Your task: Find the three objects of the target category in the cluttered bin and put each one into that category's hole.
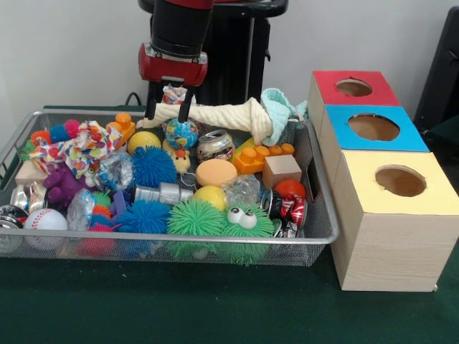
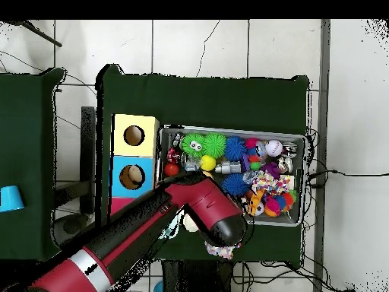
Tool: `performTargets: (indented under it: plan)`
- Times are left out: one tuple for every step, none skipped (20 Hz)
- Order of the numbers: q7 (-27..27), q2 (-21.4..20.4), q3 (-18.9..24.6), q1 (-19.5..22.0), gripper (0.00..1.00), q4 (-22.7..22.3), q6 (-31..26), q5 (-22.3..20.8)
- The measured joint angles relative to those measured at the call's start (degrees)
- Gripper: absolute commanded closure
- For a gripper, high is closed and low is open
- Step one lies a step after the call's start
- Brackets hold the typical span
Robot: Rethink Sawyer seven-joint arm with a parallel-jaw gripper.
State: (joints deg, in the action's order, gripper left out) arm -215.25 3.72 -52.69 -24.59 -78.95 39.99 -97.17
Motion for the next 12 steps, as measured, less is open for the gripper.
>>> performTargets:
  plan:
    - [0.00, 0.01, 0.00, 0.04, 0.00, 0.00, -0.14, 0.04]
    - [0.00, 0.01, 0.00, 0.05, 0.00, 0.00, -0.21, 0.07]
    - [0.00, 0.01, 0.00, 0.05, 0.00, 0.00, -0.21, 0.08]
    - [0.00, 0.01, 0.02, 0.05, 0.00, 0.00, -0.21, 0.12]
    - [0.00, 0.01, 0.02, 0.05, 0.00, 0.00, -0.21, 0.13]
    - [0.00, 0.01, 0.02, 0.05, 0.00, 0.00, -0.21, 0.14]
    - [0.00, 0.01, 0.03, 0.05, 0.00, 0.00, -0.21, 0.14]
    - [0.00, 0.01, 0.05, 0.05, 0.00, 0.00, -0.21, 0.14]
    - [0.00, 0.01, 0.06, 0.05, 0.00, 0.00, -0.21, 0.15]
    - [0.00, 0.01, 0.07, 0.05, 0.00, 0.00, -0.21, 0.15]
    - [0.00, 0.01, 0.10, 0.05, 0.00, 0.00, -0.21, 0.27]
    - [0.00, 0.01, 0.12, 0.05, 0.00, 0.00, -0.21, 0.48]
